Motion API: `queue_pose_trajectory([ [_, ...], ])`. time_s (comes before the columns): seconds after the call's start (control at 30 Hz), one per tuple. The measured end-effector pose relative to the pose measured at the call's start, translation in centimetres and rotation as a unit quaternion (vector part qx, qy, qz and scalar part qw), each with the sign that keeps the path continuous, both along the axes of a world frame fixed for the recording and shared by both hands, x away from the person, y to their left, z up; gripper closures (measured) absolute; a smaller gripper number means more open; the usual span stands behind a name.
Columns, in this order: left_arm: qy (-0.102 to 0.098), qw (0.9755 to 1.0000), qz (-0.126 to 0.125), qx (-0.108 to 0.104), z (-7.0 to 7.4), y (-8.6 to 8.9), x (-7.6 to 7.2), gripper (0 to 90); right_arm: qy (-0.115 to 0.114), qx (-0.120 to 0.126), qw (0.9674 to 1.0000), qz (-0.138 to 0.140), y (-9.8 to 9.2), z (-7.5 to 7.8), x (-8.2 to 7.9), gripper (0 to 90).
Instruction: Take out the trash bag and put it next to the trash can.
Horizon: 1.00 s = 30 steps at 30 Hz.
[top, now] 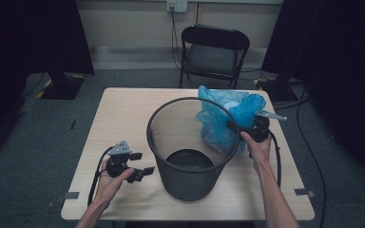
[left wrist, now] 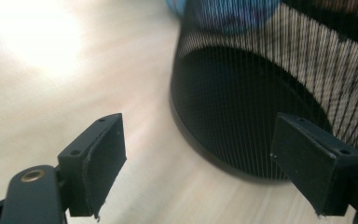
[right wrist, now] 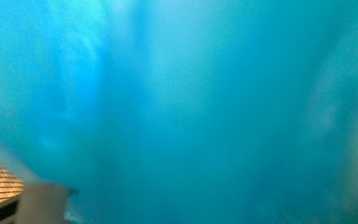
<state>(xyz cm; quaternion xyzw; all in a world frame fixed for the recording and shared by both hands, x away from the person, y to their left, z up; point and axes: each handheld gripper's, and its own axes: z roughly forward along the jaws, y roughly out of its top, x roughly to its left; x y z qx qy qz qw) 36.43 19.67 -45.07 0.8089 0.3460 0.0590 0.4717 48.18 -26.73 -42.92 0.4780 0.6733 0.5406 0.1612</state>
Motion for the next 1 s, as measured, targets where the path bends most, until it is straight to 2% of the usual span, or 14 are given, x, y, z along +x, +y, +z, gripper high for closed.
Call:
queue_pose_trajectory([
  [0.07,0.006,0.9999,-0.005,0.015,-0.7,-0.4,-0.3,17.1,-0.004,0.004,1.0,-0.004,-0.3,0.6,-0.7,16.2],
  [0.17,0.011,0.9991,-0.012,0.039,-1.7,-0.8,-0.8,17.1,-0.01,0.002,0.9999,0.009,-0.7,1.2,-1.5,25.5],
  [0.23,0.017,0.9989,-0.013,0.042,-2.3,-1.0,-1.0,17.2,-0.013,-0.001,0.9998,0.015,-0.9,1.3,-1.7,42.6],
  [0.3,0.022,0.9984,-0.016,0.05,-2.7,-1.2,-1.0,17.6,-0.016,0.001,0.9997,0.02,-0.9,1.5,-1.6,64.2],
  [0.4,0.026,0.9975,-0.022,0.062,-3.2,-1.7,-1.0,17.6,-0.013,-0.001,0.9994,0.032,-0.3,1.9,-0.9,85.1],
  [0.5,0.028,0.9966,-0.032,0.071,-3.5,-2.2,-1.1,17.6,-0.026,0.003,0.9989,0.039,0.5,2.6,-0.1,88.9],
  [0.57,0.031,0.9961,-0.036,0.075,-3.7,-2.3,-1.1,17.6,-0.045,0.012,0.9981,0.04,1.0,3.1,0.0,89.3],
  [0.63,0.029,0.9963,-0.032,0.075,-4.0,-2.3,-1.1,18.1,-0.074,0.035,0.9954,0.05,1.7,3.5,0.0,89.2],
  [0.67,0.032,0.9962,-0.03,0.076,-4.1,-2.2,-1.1,19.3,-0.072,0.035,0.9955,0.052,2.1,3.4,0.3,88.3],
  [0.7,0.032,0.9966,-0.026,0.072,-4.2,-2.1,-1.0,19.9,-0.051,0.026,0.9969,0.053,2.5,2.8,0.8,77.8],
  [0.73,0.034,0.9969,-0.021,0.068,-4.2,-1.9,-1.0,20.5,-0.01,-0.021,0.9991,0.036,3.6,1.7,1.4,41.5],
  [0.8,0.035,0.9976,-0.014,0.058,-4.1,-1.6,-0.9,20.5,-0.008,-0.003,0.9993,0.036,3.7,1.5,1.2,22.0],
  [0.83,0.039,0.9975,-0.012,0.058,-4.3,-1.4,-0.8,20.5,-0.01,-0.003,0.9996,0.028,3.6,1.6,1.0,16.5],
  [1.0,0.038,0.9976,-0.007,0.058,-4.3,-1.4,-0.9,20.5,-0.012,0.01,0.9996,0.024,2.4,2.3,-0.1,15.7],
])
